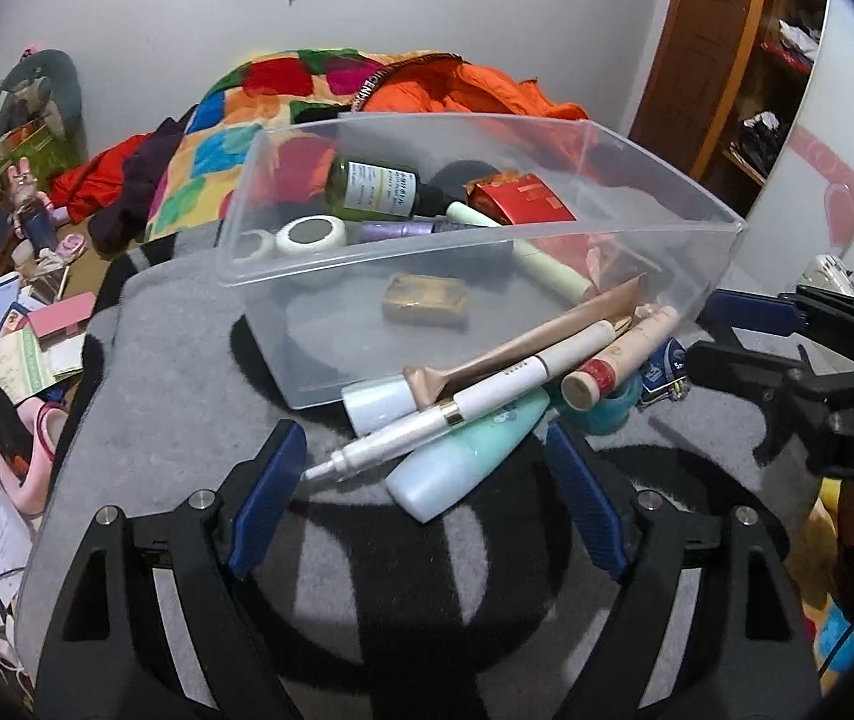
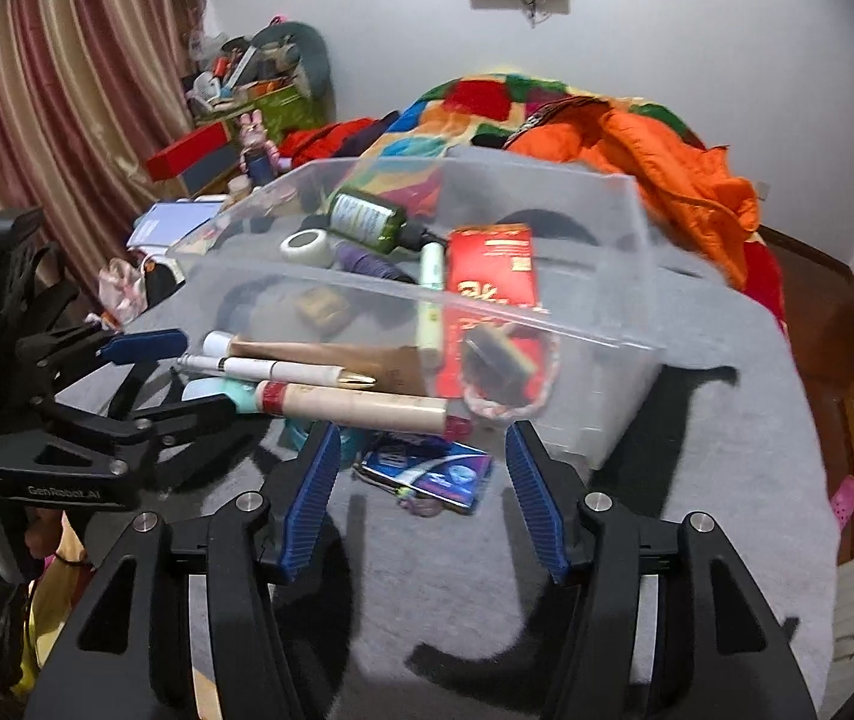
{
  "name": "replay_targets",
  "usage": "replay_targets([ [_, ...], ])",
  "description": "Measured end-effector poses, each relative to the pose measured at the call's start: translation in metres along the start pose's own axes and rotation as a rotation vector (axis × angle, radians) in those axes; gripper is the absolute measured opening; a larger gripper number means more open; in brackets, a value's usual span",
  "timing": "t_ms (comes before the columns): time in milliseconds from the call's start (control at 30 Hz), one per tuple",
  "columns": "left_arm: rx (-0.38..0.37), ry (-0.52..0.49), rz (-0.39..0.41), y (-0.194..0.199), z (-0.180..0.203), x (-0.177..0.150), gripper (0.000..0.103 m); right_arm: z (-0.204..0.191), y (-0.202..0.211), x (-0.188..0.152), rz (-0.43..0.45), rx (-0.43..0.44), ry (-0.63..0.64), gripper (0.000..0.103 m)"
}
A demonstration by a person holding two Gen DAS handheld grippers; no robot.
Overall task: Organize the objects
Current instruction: 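Withdraw both tools from the box back over the remaining pile, then grasp the white pen with left tool while right tool grasps the blue Max card pack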
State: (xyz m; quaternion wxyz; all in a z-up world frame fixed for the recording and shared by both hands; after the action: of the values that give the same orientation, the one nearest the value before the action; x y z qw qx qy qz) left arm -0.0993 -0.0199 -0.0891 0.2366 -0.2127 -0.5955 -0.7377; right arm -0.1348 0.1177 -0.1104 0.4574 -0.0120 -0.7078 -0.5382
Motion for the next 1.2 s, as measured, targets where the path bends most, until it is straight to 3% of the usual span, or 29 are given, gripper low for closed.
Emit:
replay_targets([
  [300,-0.032,0.004,-0.015,-0.01,0.003,0.001,0.082,-0.004,-0.015,0.009,0.01,0.054,-0.012,0.057],
  [367,-0.036,0.01,-0.005,-0.008,0.003,0.0,0.068,-0.006,-0.014,0.009,0.019,0.065,-0.012,0.052],
  [567,-0.036,0.021,0.011,0.009,0.001,-0.009,0.045,-0.013,-0.008,0.006,0.026,0.091,0.019,0.029],
  [767,-0.067,0.026,0.006,0.028,0.006,-0.023,0.033,-0.027,-0.001,-0.004,0.01,0.117,0.066,0.029],
  [1000,-0.128,-0.002,-0.039,0.036,0.028,-0.049,0.032,-0.046,0.006,-0.023,-0.029,0.157,0.107,0.029],
  [1200,-0.147,-0.039,-0.04,0.04,0.04,-0.056,0.032,-0.036,0.013,-0.033,-0.044,0.113,0.082,0.029],
])
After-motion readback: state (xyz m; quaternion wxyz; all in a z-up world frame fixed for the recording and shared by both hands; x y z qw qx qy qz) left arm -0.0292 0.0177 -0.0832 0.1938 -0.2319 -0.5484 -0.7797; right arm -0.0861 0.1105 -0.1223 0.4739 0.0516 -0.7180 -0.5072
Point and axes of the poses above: each gripper's, at about its wrist camera, not at the fingertips, and y roughly against the way its jaws point, z to its right, x to its top, the point moved 5 cm from there along -y, roughly the way its jaws point, and after that the axes turned 9 degrees about y, right-handed, at the moved point
